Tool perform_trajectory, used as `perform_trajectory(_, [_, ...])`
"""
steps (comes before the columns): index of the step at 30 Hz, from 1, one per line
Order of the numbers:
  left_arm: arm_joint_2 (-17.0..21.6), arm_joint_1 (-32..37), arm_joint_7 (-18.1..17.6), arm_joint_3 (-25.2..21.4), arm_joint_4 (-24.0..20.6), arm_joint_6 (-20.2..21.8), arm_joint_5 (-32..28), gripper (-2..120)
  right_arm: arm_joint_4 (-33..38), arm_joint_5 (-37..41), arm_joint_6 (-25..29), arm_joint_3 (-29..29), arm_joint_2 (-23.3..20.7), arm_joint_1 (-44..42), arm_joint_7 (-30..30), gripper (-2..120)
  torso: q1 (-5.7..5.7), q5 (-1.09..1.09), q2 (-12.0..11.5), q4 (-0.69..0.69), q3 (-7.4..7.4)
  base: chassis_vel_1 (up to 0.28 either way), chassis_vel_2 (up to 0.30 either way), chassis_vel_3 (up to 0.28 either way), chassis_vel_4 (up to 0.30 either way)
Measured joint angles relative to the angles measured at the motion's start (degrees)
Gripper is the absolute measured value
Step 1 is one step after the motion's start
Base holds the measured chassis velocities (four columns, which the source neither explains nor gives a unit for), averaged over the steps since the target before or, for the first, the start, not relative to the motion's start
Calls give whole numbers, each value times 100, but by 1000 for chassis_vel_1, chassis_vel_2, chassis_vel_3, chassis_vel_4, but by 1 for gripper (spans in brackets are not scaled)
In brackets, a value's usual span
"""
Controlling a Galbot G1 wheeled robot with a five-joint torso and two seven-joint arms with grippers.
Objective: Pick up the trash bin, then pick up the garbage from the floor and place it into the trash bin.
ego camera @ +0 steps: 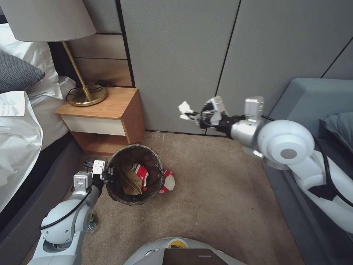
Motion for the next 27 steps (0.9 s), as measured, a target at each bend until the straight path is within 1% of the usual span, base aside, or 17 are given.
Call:
perform_trajectory(1, [3, -4, 0, 0, 2, 0, 0, 0, -34, 69, 1, -260, 44, 224, 36, 0, 0, 1, 0, -3, 0, 0, 0, 0, 0])
perform_trajectory(2, [3, -4, 0, 0, 2, 0, 0, 0, -34, 69, 1, -260, 44, 224, 36, 0, 0, 1, 0, -3, 0, 0, 0, 0, 0])
perform_trajectory(3, [4, -6, 1, 0, 2, 0, 0, 0, -46, 115, 0, -396, 69, 344, 55, 0, 0, 1, 0, -2, 0, 0, 0, 0, 0])
perform_trajectory(4, [5, -13, 1, -6, 5, 0, 0, 0, -93, 283, -1, -824, 186, 776, 155, 0, 0, 3, -1, 3, 1, 0, 0, 0, 0])
perform_trajectory(5, [5, -13, 1, -6, 5, 0, 0, 0, -93, 283, -1, -824, 186, 776, 155, 0, 0, 3, -1, 3, 1, 0, 0, 0, 0])
perform_trajectory(6, [6, -23, 2, -15, 14, 0, 0, 0, -130, 414, 5, -1149, 302, 1122, 243, 0, 0, 0, 0, 3, 1, 0, 0, 0, 0])
perform_trajectory(7, [5, -48, 1, -30, 47, 0, 0, 0, -218, 575, 4, -1726, 559, 1620, 379, 0, 0, -3, -1, 3, 1, 0, 0, 0, 0])
perform_trajectory(8, [5, -48, 1, -30, 47, 0, 0, 0, -218, 575, 4, -1726, 559, 1620, 379, 0, 0, -3, -1, 3, 1, 0, 0, 0, 0])
perform_trajectory(9, [1, -62, 1, -36, 65, 0, -1, 0, -292, 673, 4, -2053, 756, 1890, 464, 0, 0, 1, 0, 3, 1, 0, 0, 0, 0])
perform_trajectory(10, [-5, -84, 4, -36, 85, 0, -6, 0, -398, 845, 5, -2415, 1012, 2155, 619, 0, 0, -1, -1, 2, 1, 0, 0, 0, 0])
perform_trajectory(11, [-6, -104, 6, -43, 101, 0, -11, 0, -470, 986, 7, -2609, 1162, 2276, 732, 0, 0, 0, -1, 1, 1, 0, 0, 0, 0])
perform_trajectory(12, [-6, -104, 6, -43, 101, 0, -11, 0, -470, 986, 7, -2609, 1162, 2276, 732, 0, 0, 0, -1, 1, 1, 0, 0, 0, 0])
perform_trajectory(15, [7, -157, 6, -65, 158, 0, -26, 0, -683, 1092, 14, -3032, 1439, 2440, 867, 0, 0, -1, -1, 1, 1, 0, 0, 0, 0])
perform_trajectory(16, [7, -157, 6, -65, 158, 0, -26, 0, -683, 1092, 14, -3032, 1439, 2440, 867, 0, 0, -1, -1, 1, 1, 0, 0, 0, 0])
perform_trajectory(19, [7, -188, 8, -75, 218, -1, -39, 0, -928, 1006, 29, -3424, 1616, 2392, 885, 0, 0, 0, -1, 1, 1, 0, 0, 0, 0])
perform_trajectory(25, [3, -205, 15, -95, 274, -1, -44, 0, -1171, 576, 30, -3807, 1708, 2042, 886, 0, 0, 1, -1, 1, 1, 0, 0, 0, 0])
perform_trajectory(27, [7, -210, 15, -102, 277, -1, -48, 0, -1194, 509, 29, -3850, 1712, 1981, 884, 0, 0, 1, -1, 1, 1, 0, 0, 0, 0])
